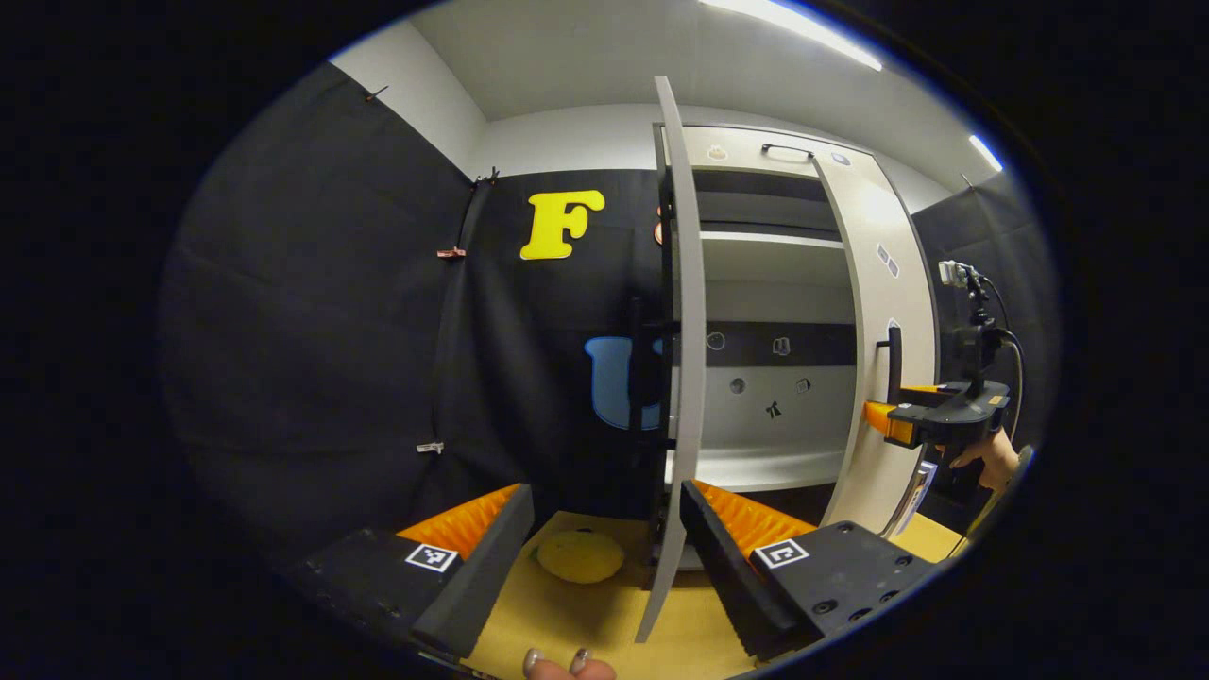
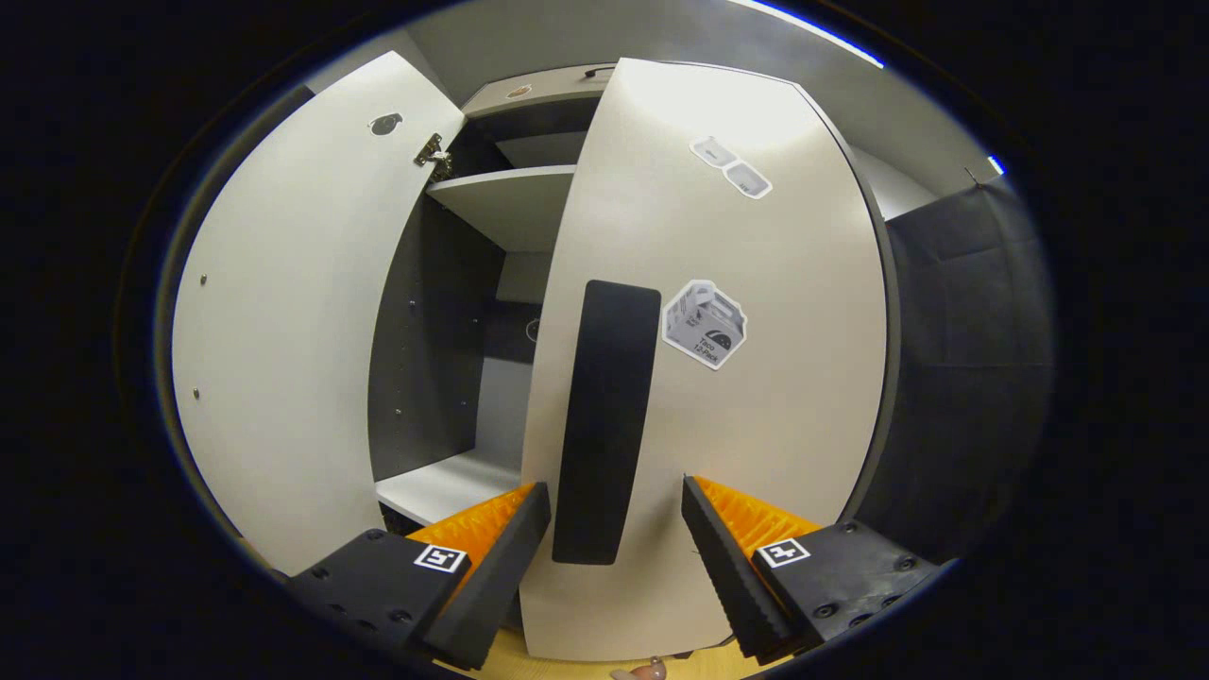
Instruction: Grasp the bottle in the cabinet with the left hand and place it on the coaster, then close the right door with the right hand and the left door with the left hand.
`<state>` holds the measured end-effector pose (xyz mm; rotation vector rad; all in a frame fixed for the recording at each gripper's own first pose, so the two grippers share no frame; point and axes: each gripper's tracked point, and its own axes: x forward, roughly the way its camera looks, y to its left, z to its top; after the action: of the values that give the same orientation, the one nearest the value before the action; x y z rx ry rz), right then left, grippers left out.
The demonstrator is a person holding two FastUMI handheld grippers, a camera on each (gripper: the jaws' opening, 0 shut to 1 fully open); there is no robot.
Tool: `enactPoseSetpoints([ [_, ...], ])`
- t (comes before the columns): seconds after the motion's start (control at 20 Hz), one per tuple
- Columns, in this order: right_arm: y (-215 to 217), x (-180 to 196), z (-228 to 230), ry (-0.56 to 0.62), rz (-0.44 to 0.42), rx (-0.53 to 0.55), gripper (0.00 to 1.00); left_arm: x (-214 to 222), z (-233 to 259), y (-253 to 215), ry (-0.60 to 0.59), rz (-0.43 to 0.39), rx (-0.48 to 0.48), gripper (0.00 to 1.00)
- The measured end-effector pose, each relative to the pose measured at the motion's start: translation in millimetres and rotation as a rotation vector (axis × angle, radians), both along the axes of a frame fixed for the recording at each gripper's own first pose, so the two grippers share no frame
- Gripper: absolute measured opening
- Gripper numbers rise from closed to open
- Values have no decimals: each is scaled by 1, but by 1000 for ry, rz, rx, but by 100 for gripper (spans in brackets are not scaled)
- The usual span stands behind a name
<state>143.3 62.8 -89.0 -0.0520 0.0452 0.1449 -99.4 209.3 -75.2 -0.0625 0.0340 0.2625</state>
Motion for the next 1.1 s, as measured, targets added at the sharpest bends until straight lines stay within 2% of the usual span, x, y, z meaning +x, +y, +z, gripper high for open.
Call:
enactPoseSetpoints([
  [0.15, 4, 12, -2, -15, -25, -25, 95, 19, -2, 15, 4, -12, -33, 98],
  [0.3, 11, 16, -9, -1, -18, -27, 95, 37, 1, 16, -28, -59, -83, 95],
  [0.5, 16, 1, 6, -30, -24, -41, 98, 55, -7, 18, -23, -109, -91, 95],
  [0.65, 3, -25, 17, -43, -39, -28, 97, 63, -9, 13, -20, -153, -107, 95],
  [1.1, -45, -45, 2, 38, -86, 16, 97, 66, 0, -1, 13, -163, 3, 95],
])
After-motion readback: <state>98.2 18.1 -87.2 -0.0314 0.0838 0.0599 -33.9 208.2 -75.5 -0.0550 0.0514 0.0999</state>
